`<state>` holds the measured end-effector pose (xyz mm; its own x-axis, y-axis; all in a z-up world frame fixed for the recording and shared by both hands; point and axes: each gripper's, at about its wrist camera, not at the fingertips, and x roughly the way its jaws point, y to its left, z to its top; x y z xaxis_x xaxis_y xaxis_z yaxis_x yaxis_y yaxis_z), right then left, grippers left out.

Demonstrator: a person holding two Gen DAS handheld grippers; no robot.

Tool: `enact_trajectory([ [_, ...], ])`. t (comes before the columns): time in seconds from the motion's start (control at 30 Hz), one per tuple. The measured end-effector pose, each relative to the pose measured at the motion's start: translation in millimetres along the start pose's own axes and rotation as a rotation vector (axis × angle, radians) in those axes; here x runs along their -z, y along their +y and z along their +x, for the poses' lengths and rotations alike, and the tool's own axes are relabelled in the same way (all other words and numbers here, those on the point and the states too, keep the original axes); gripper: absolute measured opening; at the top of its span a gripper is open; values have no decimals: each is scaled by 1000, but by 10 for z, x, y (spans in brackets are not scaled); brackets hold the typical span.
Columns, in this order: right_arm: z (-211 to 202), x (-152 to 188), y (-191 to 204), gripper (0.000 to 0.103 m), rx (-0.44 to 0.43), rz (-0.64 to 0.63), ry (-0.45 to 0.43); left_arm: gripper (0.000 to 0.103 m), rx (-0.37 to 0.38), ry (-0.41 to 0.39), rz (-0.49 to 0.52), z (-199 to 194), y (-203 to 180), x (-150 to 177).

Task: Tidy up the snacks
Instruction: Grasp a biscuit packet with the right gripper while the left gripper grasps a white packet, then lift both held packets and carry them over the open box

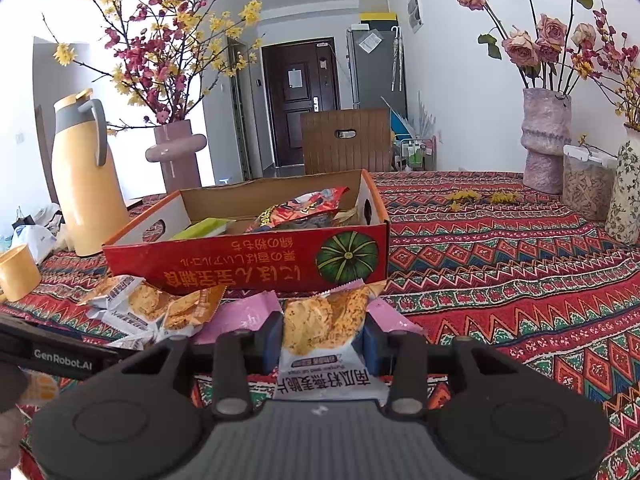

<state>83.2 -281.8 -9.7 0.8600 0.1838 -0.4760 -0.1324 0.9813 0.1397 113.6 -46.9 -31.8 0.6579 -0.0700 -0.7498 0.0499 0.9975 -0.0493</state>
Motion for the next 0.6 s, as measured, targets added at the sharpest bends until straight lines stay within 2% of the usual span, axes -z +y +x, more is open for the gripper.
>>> enact_trajectory([
  [0.1, -12, 10, 0, 39, -4, 1, 0, 101, -7, 16, -6, 11, -16, 29],
  [0.2, -17, 18, -1, 39, -6, 2, 0, 91, -7, 24, -12, 0, -26, 37],
  [0.23, -18, 17, -1, 39, -6, 2, 0, 84, -5, 26, -12, -6, -29, 41],
  [0.27, -18, 14, -2, 39, -6, 2, 1, 72, -1, 28, -8, -8, -35, 46],
  [0.3, -20, 17, 0, 39, -7, 2, 1, 66, 1, 27, 2, -10, -48, 47],
  [0.33, -21, 21, 4, 39, -8, 2, 2, 51, -3, 20, 13, -25, -59, 51],
  [0.37, -22, 23, 5, 39, -9, 1, 3, 42, 4, 16, 23, -41, -67, 55],
  [0.6, -35, 35, 19, 39, -12, -1, 3, 41, 13, -28, 39, -154, -46, 63],
])
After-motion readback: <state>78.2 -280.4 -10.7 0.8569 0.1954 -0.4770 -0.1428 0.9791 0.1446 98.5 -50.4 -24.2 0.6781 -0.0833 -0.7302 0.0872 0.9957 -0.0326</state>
